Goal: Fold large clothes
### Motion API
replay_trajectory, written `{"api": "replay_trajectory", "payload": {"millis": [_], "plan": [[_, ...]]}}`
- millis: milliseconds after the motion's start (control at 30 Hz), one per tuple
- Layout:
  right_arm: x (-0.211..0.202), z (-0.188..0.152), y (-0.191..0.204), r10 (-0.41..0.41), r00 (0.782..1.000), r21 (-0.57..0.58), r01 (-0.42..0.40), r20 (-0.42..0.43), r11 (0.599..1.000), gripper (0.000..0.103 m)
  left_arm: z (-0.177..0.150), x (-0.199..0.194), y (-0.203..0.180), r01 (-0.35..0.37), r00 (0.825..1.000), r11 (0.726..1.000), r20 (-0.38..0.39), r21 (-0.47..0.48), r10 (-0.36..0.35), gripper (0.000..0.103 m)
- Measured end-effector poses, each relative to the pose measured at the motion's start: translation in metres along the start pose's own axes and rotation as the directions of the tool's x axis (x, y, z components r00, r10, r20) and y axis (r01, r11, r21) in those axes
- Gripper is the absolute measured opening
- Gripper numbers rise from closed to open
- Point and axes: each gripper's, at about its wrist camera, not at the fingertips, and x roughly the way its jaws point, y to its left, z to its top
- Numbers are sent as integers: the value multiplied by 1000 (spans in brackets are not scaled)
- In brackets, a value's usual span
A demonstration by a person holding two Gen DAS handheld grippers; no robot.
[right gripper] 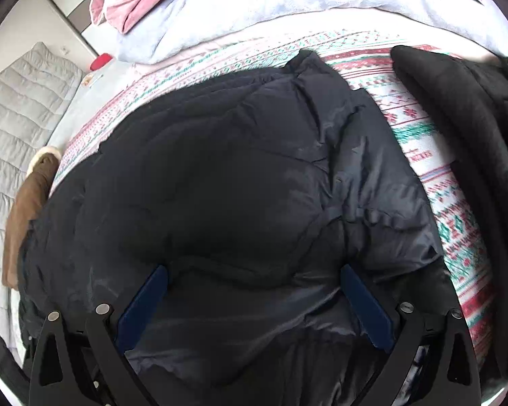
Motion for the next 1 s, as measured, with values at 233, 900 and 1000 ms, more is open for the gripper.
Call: {"api": "replay_trajectory", "payload": {"millis": [233,900,1000], "plan": [[-57,-25,-40,220,971,77,-227,95,971,103,-7,-9,5,11,1000,1000,13,-17,-11,103],[-12,-88,-88,323,941,363,-336,99,869,100,-12,-9,8,19,1000,999,6,-38,-19,103],[-9,-89,-76,285,951,347,-308,116,886,98,-12,-9,8,19,1000,999,5,-38,-19,103]]}}
